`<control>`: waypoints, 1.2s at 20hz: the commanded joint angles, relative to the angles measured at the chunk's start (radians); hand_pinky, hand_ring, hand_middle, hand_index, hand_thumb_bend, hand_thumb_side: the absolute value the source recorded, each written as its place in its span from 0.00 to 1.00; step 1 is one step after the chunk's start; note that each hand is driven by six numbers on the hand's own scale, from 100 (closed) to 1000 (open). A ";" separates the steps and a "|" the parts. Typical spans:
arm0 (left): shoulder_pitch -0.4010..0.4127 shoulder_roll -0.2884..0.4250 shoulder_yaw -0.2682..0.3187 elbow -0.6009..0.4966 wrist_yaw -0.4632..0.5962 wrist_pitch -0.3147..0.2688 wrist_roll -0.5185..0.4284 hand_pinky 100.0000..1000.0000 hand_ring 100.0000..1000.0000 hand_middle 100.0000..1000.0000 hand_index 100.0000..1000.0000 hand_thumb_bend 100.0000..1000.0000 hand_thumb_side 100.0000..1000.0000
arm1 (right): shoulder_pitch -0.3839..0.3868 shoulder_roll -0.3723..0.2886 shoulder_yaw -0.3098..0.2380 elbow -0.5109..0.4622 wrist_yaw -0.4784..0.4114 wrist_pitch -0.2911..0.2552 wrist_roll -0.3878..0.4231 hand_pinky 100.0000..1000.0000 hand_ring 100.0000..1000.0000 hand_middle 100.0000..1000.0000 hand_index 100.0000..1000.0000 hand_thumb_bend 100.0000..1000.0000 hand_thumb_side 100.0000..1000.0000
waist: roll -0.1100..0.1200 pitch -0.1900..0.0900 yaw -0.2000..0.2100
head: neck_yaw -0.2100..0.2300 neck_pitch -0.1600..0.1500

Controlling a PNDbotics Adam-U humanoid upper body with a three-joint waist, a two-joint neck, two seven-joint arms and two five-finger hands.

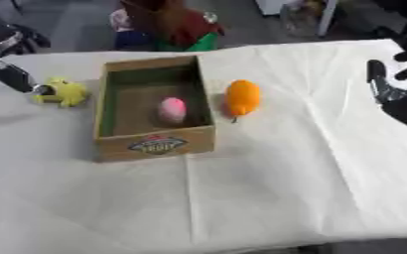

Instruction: Pick up objects on the table and place them in the box.

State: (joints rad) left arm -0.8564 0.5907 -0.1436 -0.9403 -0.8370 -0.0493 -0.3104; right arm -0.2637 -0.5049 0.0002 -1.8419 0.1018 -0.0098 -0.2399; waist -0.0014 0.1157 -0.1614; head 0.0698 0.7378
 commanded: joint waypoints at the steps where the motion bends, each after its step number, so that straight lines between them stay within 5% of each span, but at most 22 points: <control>1: -0.040 -0.004 0.025 0.053 -0.081 -0.022 -0.003 0.81 0.71 0.70 0.77 0.58 0.00 | -0.011 -0.022 -0.006 -0.005 -0.009 -0.001 0.004 0.44 0.59 0.62 0.79 0.25 0.00 | -0.002 -0.016 -0.004 | 0.006 -0.010; 15: -0.056 -0.021 0.097 0.188 -0.176 0.022 0.046 0.80 0.70 0.69 0.78 0.53 0.00 | -0.014 -0.012 0.000 -0.004 -0.017 -0.002 0.010 0.43 0.59 0.62 0.79 0.25 0.00 | -0.008 0.000 -0.036 | 0.014 -0.017; 24: -0.038 -0.029 0.103 0.220 -0.182 0.055 0.087 0.78 0.68 0.66 0.76 0.40 0.00 | -0.013 -0.005 -0.001 -0.001 -0.019 -0.004 0.009 0.43 0.59 0.62 0.79 0.24 0.00 | -0.009 0.007 -0.043 | 0.013 -0.021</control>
State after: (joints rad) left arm -0.8796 0.5449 -0.0516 -0.7146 -1.0142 0.0004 -0.2359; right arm -0.2643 -0.4959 0.0064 -1.8358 0.0860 -0.0112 -0.2323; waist -0.0086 0.1345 -0.2037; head 0.0810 0.7282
